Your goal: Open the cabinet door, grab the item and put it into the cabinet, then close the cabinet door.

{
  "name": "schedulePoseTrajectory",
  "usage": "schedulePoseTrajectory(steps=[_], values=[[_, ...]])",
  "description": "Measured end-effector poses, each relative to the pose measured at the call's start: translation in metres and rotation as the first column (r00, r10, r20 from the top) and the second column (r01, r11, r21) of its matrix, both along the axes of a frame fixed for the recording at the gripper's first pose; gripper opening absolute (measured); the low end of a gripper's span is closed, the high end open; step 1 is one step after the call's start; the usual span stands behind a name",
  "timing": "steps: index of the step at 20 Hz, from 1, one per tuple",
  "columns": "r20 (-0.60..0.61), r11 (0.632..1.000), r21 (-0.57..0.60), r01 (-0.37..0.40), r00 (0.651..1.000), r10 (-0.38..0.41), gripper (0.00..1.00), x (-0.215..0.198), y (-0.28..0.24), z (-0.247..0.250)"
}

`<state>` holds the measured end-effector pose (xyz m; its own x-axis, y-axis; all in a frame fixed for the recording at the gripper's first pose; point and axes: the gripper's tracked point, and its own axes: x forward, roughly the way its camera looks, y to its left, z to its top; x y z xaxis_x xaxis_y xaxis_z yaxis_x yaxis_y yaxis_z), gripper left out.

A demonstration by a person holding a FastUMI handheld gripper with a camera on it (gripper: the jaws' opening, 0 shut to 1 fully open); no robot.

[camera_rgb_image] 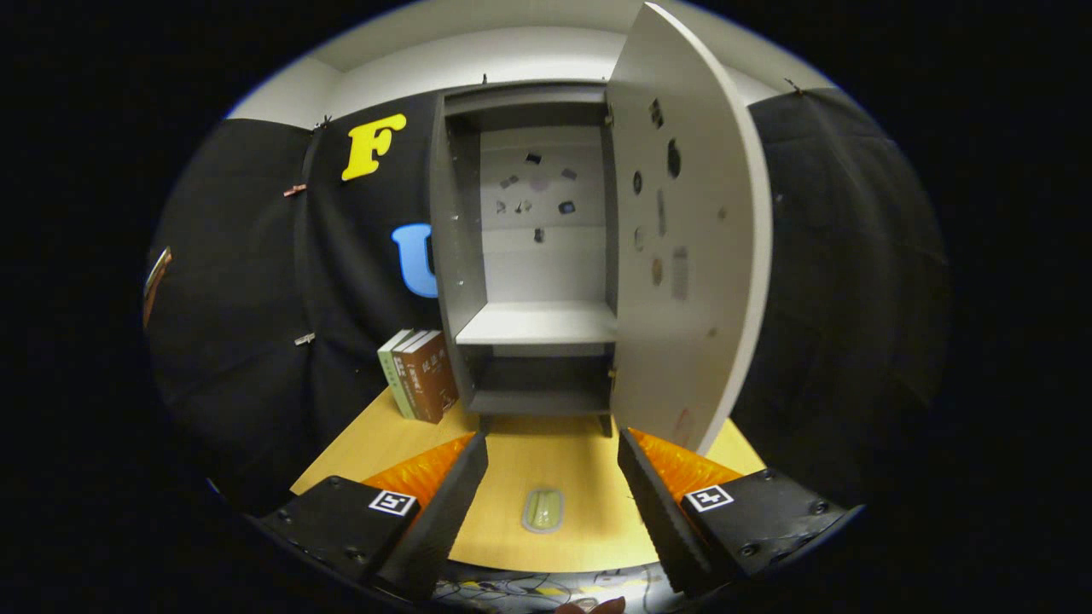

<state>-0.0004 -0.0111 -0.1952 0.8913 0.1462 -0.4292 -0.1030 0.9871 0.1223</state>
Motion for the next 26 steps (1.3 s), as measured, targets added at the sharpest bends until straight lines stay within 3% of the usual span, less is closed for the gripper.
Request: schedulePoseTrajectory(steps=[3,7,14,19,24,26], values=[[-0.168,1.0,0.008,-0.017,0.986,0.018,0.99,0.012,0.025,-0.085],[-0.317,0.996,-0.078,-0.037,0.948,0.011,0.99,0.034,0.035,-0.18],[-0.398,0.994,-0.079,0.081,0.911,-0.106,1.0,0.073,0.028,-0.278],[-0.452,0.989,-0.086,0.121,0.88,-0.147,0.63,0.097,0.017,-0.332],[-0.504,0.989,-0.116,0.096,0.852,-0.142,0.63,0.091,0.014,-0.369],[-0.492,0.989,-0.123,0.083,0.86,-0.133,0.42,0.096,0.013,-0.369]])
